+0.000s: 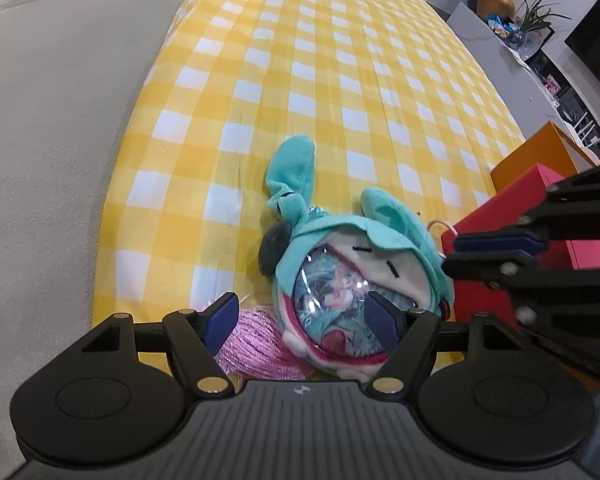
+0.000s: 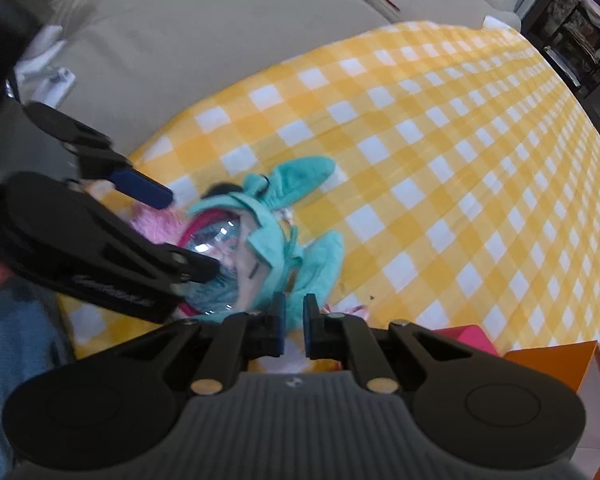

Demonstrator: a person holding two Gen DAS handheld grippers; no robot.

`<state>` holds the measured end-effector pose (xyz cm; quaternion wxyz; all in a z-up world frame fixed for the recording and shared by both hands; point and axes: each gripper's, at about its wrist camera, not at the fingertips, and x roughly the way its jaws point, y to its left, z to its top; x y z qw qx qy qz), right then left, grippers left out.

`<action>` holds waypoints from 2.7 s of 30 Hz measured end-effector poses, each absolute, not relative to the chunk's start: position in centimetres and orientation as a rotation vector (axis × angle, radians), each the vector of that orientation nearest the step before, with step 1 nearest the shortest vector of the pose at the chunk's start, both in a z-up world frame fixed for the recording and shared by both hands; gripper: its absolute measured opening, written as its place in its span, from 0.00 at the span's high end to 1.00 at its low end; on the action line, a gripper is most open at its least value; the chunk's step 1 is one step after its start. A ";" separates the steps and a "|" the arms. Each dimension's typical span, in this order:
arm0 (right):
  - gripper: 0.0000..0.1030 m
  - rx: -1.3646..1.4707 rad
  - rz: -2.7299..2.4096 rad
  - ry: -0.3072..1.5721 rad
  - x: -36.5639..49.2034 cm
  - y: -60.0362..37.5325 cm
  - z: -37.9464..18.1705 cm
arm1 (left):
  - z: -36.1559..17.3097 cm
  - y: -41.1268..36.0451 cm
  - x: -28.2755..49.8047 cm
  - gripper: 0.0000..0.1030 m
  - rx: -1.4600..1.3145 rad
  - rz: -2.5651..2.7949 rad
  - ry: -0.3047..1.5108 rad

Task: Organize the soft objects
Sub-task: 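Lower the left tool onto the teal-hooded doll and close on its hood, then lift the doll with the left tool while the right tool lowers onto the pink pouch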

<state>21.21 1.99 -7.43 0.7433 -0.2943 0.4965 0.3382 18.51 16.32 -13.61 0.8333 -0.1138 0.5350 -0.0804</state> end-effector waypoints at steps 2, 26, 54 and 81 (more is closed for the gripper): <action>0.88 -0.633 0.774 1.094 20.8 2.1 -7.0 | -13.8 16.4 18.6 0.15 -0.252 -0.166 1.133; 0.89 -0.759 0.700 1.170 21.3 3.1 -10.9 | -13.6 14.3 18.9 0.51 -0.353 -0.261 1.120; 0.81 -0.636 0.779 1.153 21.8 1.1 -9.0 | -11.7 15.0 16.8 0.74 -0.445 -0.239 1.040; 0.31 -0.352 0.753 1.280 22.3 4.5 -10.8 | -8.8 20.7 16.9 0.80 -0.249 0.101 0.955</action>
